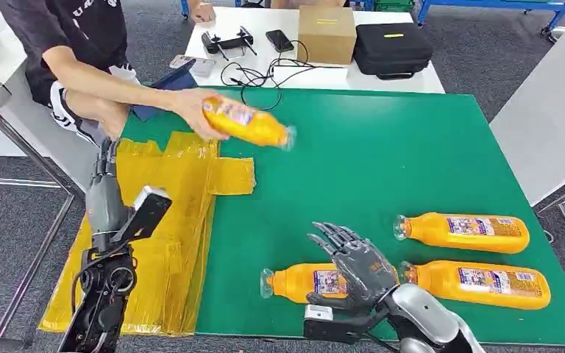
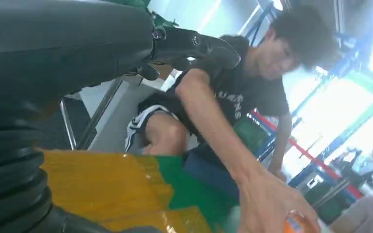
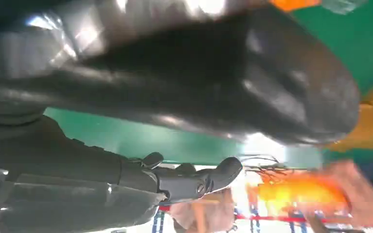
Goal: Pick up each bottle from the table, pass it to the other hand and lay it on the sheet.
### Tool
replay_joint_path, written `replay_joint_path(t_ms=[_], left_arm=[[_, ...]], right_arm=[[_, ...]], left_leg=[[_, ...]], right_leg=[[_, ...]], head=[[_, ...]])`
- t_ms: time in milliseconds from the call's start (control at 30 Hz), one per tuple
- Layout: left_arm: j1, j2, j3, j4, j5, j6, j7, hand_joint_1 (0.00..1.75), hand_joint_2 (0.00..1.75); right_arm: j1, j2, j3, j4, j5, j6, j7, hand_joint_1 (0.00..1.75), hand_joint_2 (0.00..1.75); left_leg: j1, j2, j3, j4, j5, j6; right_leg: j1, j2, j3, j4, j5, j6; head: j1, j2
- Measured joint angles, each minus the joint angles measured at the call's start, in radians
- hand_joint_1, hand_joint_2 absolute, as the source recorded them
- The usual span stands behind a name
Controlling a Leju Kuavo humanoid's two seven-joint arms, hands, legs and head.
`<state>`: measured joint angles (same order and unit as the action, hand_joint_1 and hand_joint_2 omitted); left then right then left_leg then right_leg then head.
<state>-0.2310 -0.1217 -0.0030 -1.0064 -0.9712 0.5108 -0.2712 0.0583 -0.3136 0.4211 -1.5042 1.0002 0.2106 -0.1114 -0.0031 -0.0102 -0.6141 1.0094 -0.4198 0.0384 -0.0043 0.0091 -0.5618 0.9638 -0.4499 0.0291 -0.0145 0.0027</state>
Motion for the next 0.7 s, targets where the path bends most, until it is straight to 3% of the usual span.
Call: replay_joint_path(t_ms=[367,700], left_arm=[[0.010,-0.008,0.009,-0.048,0.065,-0.008,-0.013,0.00,1.75],[0.020,-0.010,0.009,-0.048,0.075,0.012,-0.018,0.00,1.75]], right_arm=[[0.057,-0.052,-0.043,-0.024,0.030,-0.020,0.140,0.00,0.00],[0.068,-0.053,-0.051,-0.011,0.047,-0.036,0.149,0.00,0.00]], left_leg=[[0.000,0.000,0.000,0.000,0.000,0.000],[0.000,0.000,0.000,0.000,0.000,0.000]], right_leg=[[0.000,0.000,0.000,0.000,0.000,0.000],[0.000,0.000,0.000,0.000,0.000,0.000]], head=[[0.000,0.000],[0.000,0.000]])
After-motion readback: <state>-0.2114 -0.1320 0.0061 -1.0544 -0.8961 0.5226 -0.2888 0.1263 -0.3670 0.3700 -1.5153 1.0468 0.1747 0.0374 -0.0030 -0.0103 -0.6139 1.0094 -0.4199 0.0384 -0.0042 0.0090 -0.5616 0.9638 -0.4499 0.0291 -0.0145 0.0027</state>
